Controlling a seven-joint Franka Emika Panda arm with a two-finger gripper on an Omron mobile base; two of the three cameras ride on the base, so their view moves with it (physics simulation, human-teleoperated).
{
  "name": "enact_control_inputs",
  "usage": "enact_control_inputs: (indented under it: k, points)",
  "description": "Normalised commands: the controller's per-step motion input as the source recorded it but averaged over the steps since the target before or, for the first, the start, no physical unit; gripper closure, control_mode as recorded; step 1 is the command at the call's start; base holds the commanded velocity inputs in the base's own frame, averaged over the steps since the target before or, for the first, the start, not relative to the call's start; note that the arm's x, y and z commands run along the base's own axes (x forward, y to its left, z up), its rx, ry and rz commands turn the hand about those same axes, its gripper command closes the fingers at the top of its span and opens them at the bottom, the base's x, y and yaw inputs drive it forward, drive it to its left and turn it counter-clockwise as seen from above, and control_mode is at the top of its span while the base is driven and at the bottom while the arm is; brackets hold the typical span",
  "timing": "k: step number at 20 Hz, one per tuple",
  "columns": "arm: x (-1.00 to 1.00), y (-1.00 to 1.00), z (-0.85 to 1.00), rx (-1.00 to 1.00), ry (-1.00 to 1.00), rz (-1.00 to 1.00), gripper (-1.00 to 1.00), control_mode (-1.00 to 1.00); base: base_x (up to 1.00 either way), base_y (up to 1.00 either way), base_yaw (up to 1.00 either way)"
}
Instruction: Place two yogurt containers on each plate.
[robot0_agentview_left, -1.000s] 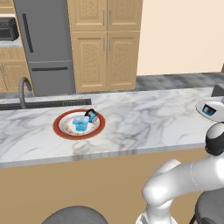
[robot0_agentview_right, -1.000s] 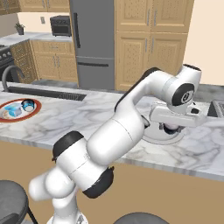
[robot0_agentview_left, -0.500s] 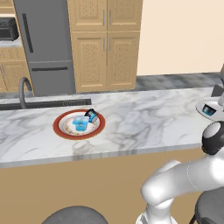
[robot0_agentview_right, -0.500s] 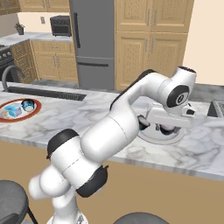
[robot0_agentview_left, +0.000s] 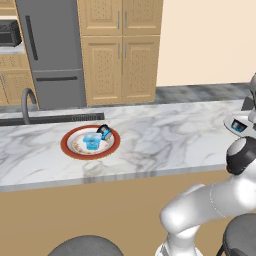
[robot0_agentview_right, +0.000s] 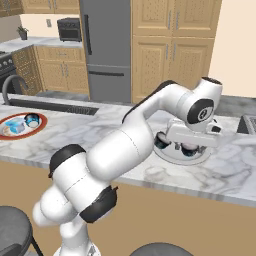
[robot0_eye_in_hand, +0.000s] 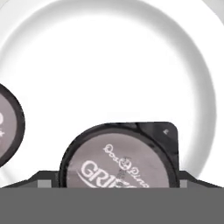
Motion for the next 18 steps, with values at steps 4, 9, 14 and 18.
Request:
enact_control_inputs:
  k: [4, 9, 14, 18]
  points:
    - [0.0, 0.01, 0.12, -0.05, 0.0, 0.0, -1.0, -1.0, 0.0, 0.0, 0.0]
    - [0.0, 0.06, 0.5, -0.07, 0.0, 0.0, -1.0, -1.0, 0.0, 0.0, 0.0]
    - [-0.31, 0.29, 0.7, -0.04, 0.0, 0.0, -1.0, -1.0, 0.0, 0.0, 0.0]
    - [-0.64, 0.8, 0.41, -0.12, -0.02, 0.0, -1.0, -1.0, 0.0, 0.0, 0.0]
